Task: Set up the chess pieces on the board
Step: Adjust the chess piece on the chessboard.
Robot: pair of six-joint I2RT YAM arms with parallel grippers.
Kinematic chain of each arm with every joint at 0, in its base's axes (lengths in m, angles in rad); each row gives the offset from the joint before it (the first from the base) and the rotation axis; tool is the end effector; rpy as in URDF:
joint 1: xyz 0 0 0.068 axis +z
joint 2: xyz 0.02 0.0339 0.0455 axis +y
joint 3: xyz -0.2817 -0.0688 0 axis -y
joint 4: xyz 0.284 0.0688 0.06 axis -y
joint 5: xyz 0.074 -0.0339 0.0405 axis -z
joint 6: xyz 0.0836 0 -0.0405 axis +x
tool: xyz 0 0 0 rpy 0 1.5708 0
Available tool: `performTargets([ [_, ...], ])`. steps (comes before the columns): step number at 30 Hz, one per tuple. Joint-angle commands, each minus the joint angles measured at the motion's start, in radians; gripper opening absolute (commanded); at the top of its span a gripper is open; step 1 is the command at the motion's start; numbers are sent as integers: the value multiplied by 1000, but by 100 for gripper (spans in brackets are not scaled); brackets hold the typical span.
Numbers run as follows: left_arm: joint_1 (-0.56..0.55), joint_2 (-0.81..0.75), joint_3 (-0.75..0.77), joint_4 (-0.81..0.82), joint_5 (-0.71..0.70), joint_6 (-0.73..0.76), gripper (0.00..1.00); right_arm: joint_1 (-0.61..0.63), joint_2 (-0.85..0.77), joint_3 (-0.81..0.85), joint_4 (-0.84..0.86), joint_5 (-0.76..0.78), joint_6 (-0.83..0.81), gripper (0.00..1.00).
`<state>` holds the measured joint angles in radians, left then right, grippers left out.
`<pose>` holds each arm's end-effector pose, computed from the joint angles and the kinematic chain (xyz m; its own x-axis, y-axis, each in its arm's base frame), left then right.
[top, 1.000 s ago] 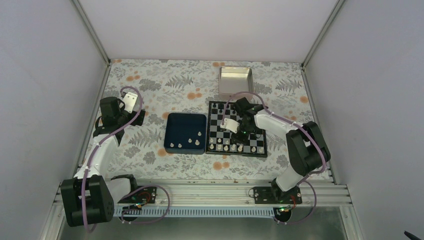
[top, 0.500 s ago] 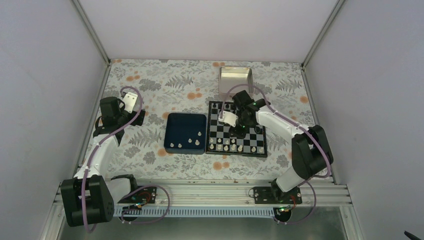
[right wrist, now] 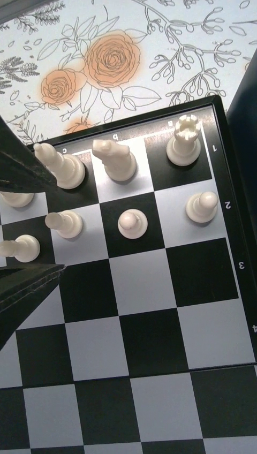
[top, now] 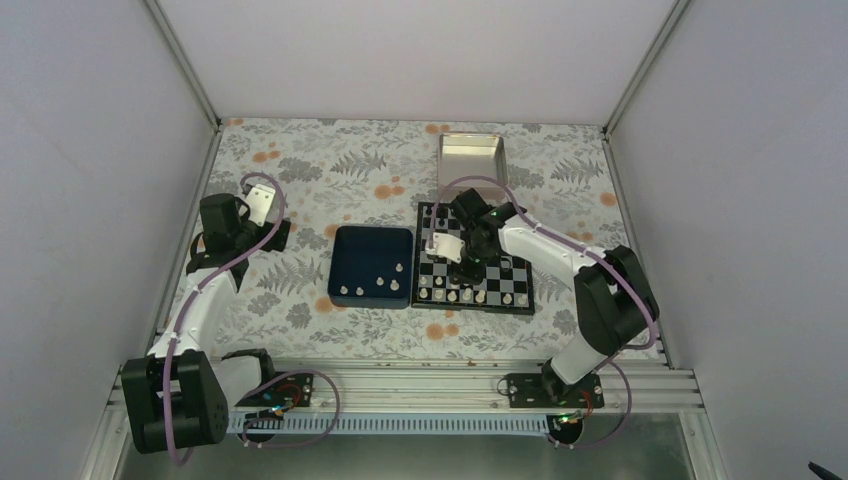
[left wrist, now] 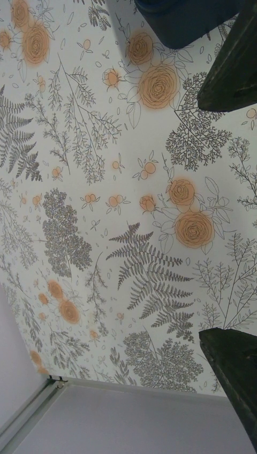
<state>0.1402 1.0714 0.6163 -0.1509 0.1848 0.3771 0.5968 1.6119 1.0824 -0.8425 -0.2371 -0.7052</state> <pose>0.2942 0.0260 0.2009 -0.5199 0.2922 -0.8027 0.2190 0.9539 0.2053 0.2683 0.2060 0.1511 -0.2385 -0.9238 -0.2996 -0.9708 0.2353 0.0473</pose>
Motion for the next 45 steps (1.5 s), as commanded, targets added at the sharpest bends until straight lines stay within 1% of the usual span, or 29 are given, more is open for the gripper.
performTargets([
  [1,6,-8,-4,14,7,0,100,12,24,4,20,22,12,36],
  [9,6,-9,-5,15,7,0,100,11,40,-5,49,56,9,33],
  [19,6,-8,-6,17,8,2,100,13,45,3,40,42,7,28],
  [23,6,-4,-7,16,10,2,100,16,46,2,20,30,3,28],
  [25,6,-5,-7,16,11,2,100,17,44,0,5,26,0,30],
  [32,6,-8,-7,15,16,3,100,27,45,-9,12,44,0,33],
  [35,6,-8,-7,15,16,3,100,34,89,-6,21,46,1,32],
  [41,6,-6,-7,16,16,3,100,44,117,-7,37,69,4,30],
  [45,6,-4,-7,16,18,3,100,45,107,-7,48,73,4,24],
])
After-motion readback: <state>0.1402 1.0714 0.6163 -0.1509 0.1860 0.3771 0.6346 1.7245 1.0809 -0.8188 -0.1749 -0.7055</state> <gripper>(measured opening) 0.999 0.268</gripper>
